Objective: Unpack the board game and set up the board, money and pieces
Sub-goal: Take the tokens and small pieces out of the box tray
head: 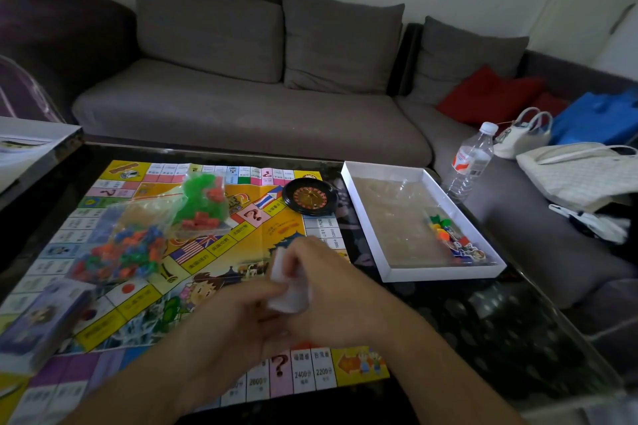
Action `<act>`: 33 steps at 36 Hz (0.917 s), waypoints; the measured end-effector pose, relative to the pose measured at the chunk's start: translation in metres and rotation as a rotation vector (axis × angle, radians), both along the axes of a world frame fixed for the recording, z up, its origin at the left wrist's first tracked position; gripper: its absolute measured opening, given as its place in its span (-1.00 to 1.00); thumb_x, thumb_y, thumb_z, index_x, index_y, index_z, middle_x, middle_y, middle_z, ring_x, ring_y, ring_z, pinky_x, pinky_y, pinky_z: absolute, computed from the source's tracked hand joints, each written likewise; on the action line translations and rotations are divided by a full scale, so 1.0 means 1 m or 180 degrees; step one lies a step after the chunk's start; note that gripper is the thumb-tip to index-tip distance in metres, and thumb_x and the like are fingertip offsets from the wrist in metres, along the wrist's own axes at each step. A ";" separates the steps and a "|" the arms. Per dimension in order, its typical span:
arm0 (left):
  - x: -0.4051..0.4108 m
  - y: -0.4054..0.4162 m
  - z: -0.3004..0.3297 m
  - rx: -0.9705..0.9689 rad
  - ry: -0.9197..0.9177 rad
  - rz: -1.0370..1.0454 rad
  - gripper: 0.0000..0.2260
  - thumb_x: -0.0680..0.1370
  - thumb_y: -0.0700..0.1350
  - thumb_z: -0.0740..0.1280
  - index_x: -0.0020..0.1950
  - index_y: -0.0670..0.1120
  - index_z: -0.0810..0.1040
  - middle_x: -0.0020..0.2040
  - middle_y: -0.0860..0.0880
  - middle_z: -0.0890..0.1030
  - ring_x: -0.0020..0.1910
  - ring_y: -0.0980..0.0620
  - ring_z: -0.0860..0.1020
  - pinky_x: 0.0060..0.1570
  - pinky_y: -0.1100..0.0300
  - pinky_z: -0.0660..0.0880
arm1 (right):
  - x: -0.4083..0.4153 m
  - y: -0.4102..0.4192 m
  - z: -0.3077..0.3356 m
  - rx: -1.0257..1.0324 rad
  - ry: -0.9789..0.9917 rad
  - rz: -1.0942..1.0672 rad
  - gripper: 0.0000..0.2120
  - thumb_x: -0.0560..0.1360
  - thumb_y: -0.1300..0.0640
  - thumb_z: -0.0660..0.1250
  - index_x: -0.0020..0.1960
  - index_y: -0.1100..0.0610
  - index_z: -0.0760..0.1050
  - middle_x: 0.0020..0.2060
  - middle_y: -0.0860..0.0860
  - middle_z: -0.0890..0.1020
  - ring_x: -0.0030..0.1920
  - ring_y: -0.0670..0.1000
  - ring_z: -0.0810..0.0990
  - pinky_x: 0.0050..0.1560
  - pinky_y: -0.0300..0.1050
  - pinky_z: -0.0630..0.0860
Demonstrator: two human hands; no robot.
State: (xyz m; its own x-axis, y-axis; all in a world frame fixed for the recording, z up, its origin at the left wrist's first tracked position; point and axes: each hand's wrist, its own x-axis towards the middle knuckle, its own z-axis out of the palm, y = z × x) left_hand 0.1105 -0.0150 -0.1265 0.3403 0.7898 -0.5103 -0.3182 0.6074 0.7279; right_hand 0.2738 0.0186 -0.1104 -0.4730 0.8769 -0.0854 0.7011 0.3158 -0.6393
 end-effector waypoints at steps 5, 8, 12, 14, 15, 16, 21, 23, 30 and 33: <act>0.010 0.004 -0.017 -0.0214 0.0298 0.0091 -0.64 0.59 -0.20 0.40 0.35 -0.25 0.46 0.17 -0.30 0.68 0.16 -0.26 0.67 0.13 -0.15 0.62 | 0.036 0.023 -0.010 0.0021 -0.0954 -0.0325 -0.56 0.41 0.21 0.55 0.02 -0.04 0.31 0.05 -0.13 0.33 0.06 -0.04 0.39 -0.17 -0.22 0.36; 0.013 0.005 -0.023 -0.0206 0.0450 0.0038 -0.61 0.47 -0.19 0.53 0.25 -0.24 0.55 0.04 -0.27 0.73 -0.02 -0.23 0.74 -0.10 -0.09 0.67 | 0.046 0.032 -0.023 -0.0004 -0.1241 -0.0400 -0.54 0.39 0.25 0.53 0.04 -0.01 0.29 0.10 -0.09 0.32 0.13 -0.01 0.34 -0.05 -0.13 0.43; 0.017 0.005 -0.023 -0.0188 0.0699 -0.0062 -0.78 0.55 -0.25 0.45 0.18 -0.25 0.64 -0.07 -0.27 0.74 -0.14 -0.21 0.73 -0.22 -0.02 0.66 | 0.050 0.035 -0.035 -0.0441 -0.1587 -0.0248 -0.50 0.45 0.07 0.53 0.23 0.02 0.29 0.34 -0.03 0.31 0.45 0.08 0.25 0.43 0.07 0.35; 0.019 0.006 -0.023 -0.0138 0.0803 -0.0078 -0.83 0.57 -0.27 0.43 0.15 -0.24 0.65 -0.07 -0.26 0.73 -0.14 -0.20 0.70 -0.25 0.01 0.64 | 0.052 0.032 -0.030 -0.0416 -0.1391 -0.0273 -0.60 0.47 0.10 0.50 0.18 0.02 0.36 0.46 -0.06 0.27 0.57 0.06 0.14 0.50 0.08 0.28; 0.021 0.006 -0.022 -0.0101 0.0864 -0.0097 -0.85 0.56 -0.29 0.43 0.13 -0.24 0.65 -0.10 -0.25 0.73 -0.17 -0.18 0.69 -0.26 0.03 0.63 | 0.053 0.030 -0.024 -0.0345 -0.1243 -0.0361 -0.65 0.47 0.13 0.47 0.18 0.00 0.41 0.53 -0.07 0.23 0.60 0.04 0.09 0.52 0.07 0.27; 0.024 0.007 -0.021 -0.0031 0.0930 -0.0123 -0.86 0.55 -0.30 0.44 0.10 -0.25 0.66 -0.13 -0.25 0.72 -0.20 -0.17 0.67 -0.26 0.04 0.62 | 0.055 0.028 -0.017 -0.0250 -0.1049 -0.0483 -0.68 0.48 0.17 0.45 0.17 0.00 0.45 0.54 -0.08 0.23 0.60 0.01 0.10 0.49 0.03 0.30; 0.053 0.015 -0.015 0.0470 0.1284 -0.0144 -0.91 0.57 -0.31 0.43 -0.07 -0.18 0.72 -0.12 -0.22 0.72 -0.13 -0.19 0.66 -0.05 -0.03 0.58 | 0.067 0.022 -0.004 0.0093 -0.0297 -0.1043 -0.72 0.48 0.27 0.39 0.01 -0.09 0.46 0.12 -0.16 0.43 0.19 -0.08 0.47 0.07 -0.19 0.57; 0.073 0.018 -0.011 0.0922 0.1550 -0.0182 -0.84 0.60 -0.25 0.40 -0.11 -0.05 0.72 -0.10 -0.11 0.72 -0.06 -0.14 0.67 0.00 0.00 0.57 | 0.079 0.022 0.000 0.0180 -0.0171 -0.1246 -0.73 0.52 0.29 0.37 0.02 -0.07 0.47 0.11 -0.16 0.47 0.16 -0.10 0.50 -0.10 -0.30 0.50; 0.157 0.053 -0.010 0.2950 0.2583 -0.0645 -0.78 0.61 -0.17 0.30 0.10 0.17 0.51 0.10 0.21 0.52 0.09 0.25 0.49 0.02 0.35 0.42 | 0.174 0.049 -0.008 0.0791 -0.0432 -0.2225 -0.74 0.56 0.21 0.29 0.24 0.06 0.48 0.21 -0.02 0.55 0.23 0.04 0.52 0.18 -0.11 0.43; 0.194 0.082 -0.028 0.3695 0.3361 -0.0887 -0.77 0.65 -0.01 0.23 0.31 0.11 0.44 0.23 0.14 0.44 0.26 0.12 0.36 0.32 0.16 0.37 | 0.230 0.073 -0.030 0.0829 -0.0754 -0.2345 -0.66 0.59 -0.03 0.33 0.31 0.07 0.46 0.25 0.04 0.54 0.25 0.09 0.51 0.26 0.00 0.44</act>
State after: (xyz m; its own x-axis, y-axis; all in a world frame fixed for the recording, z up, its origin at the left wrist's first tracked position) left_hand 0.3046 0.0666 -0.1542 0.4331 0.8771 0.2076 0.6280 -0.4589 0.6286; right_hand 0.5034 0.0915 -0.1402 0.2378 0.9614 0.1387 0.8942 -0.1609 -0.4178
